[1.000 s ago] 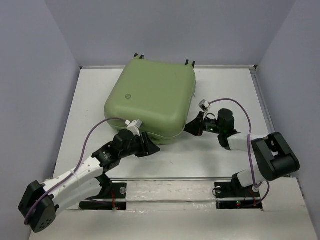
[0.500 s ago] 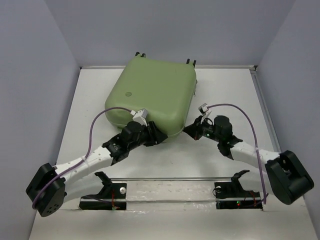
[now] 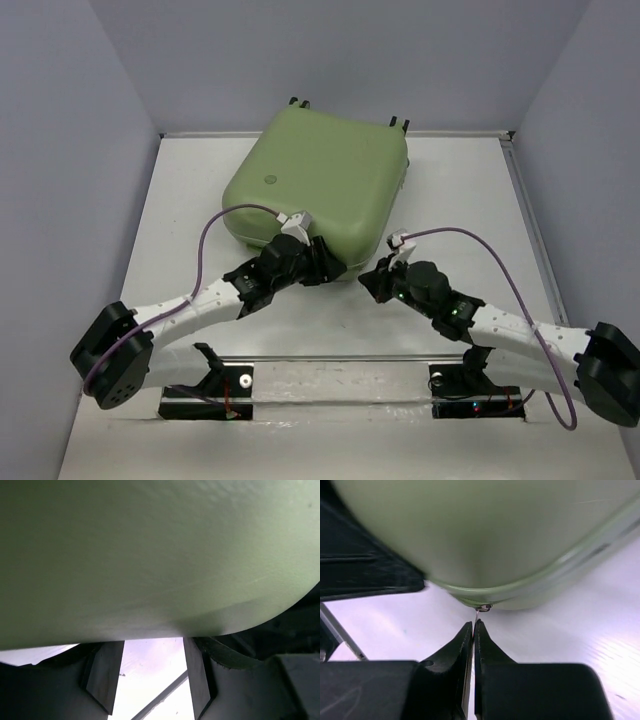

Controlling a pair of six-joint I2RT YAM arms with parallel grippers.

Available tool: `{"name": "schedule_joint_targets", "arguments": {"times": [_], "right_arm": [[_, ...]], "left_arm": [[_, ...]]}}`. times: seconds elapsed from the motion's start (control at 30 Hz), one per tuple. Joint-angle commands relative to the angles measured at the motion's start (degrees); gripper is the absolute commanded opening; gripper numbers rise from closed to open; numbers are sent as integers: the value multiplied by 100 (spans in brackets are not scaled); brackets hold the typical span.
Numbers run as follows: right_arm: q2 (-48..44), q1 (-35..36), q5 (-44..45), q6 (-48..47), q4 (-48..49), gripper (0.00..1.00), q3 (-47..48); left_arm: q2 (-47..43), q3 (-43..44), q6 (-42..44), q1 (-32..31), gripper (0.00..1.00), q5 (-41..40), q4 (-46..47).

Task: Pack the luggage

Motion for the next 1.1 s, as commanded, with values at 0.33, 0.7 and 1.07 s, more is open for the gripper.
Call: {"name": "schedule_joint_targets", "arguments": {"times": [0.33, 0.7, 1.07], "right_arm": [[2339, 1608, 1839, 1758, 1175, 7, 1327], [2077, 1608, 2201, 1759, 850, 7, 1099], [1970, 1661, 2544, 1512, -213, 7, 1600]], "left_arm": [[-282, 789, 566, -15, 62, -857, 245], [-1569, 2740, 2447, 3322, 99, -666, -3062], [453, 2979, 1878, 5179, 99, 890, -2026]]}}
